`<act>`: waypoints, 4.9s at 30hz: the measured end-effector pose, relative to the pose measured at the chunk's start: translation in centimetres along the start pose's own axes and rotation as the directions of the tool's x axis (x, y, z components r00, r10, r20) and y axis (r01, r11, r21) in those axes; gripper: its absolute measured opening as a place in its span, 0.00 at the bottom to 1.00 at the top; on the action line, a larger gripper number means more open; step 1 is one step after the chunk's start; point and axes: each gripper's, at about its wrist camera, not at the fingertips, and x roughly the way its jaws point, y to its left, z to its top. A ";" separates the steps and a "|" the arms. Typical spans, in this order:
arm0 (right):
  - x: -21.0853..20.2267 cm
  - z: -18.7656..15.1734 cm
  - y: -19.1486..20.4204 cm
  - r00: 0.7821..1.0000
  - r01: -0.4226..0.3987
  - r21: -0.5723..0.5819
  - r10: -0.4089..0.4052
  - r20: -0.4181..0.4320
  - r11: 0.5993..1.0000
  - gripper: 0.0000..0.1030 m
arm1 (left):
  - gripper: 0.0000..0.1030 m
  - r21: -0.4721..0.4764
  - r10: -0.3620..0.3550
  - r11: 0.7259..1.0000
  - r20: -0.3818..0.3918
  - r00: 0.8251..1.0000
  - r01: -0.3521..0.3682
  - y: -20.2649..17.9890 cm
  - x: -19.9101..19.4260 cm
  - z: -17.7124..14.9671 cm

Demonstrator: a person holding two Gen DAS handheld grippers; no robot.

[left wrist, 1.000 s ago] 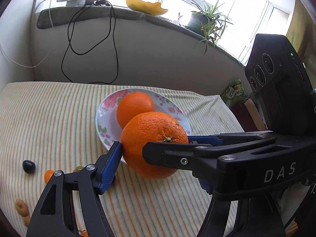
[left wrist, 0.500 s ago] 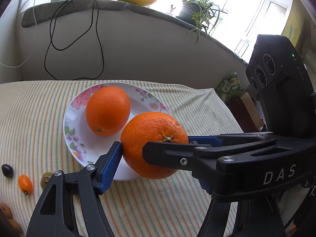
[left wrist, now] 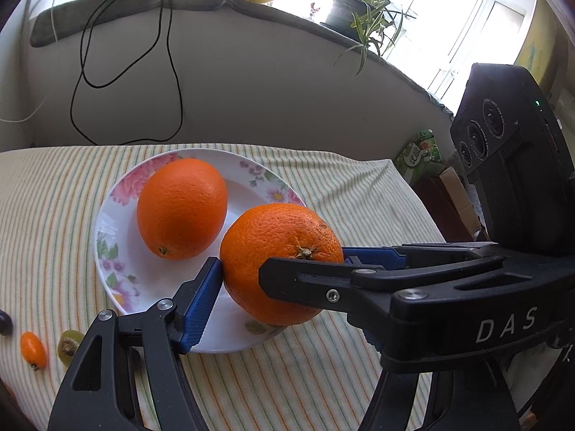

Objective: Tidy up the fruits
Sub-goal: 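Set the orange beside the first one and open the right gripper, then withdraw the open right gripper from the bowl, then grasp the small stemmed tangerine with the right gripper while the left gripper grasps a brown kiwi, then carry the tangerine in the right gripper to the bowl while the left carries the kiwi there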

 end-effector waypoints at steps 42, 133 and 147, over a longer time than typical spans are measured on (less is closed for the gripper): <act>-4.6 -0.8 1.5 0.976 0.130 -0.046 -0.119 0.184 0.991 0.72 | 0.69 0.026 0.043 0.999 0.044 0.998 -0.044 -0.1 -5.2 -1.2; 6.9 -15.2 16.7 0.996 0.024 -0.512 0.021 0.082 0.858 0.38 | 0.24 -0.289 0.278 0.928 0.113 0.954 -0.236 15.6 -16.0 -14.4; 3.3 -13.8 14.3 0.986 0.070 -0.455 0.009 0.169 0.888 0.38 | 0.24 -0.241 0.213 0.955 0.150 0.966 -0.173 12.6 -15.4 -11.8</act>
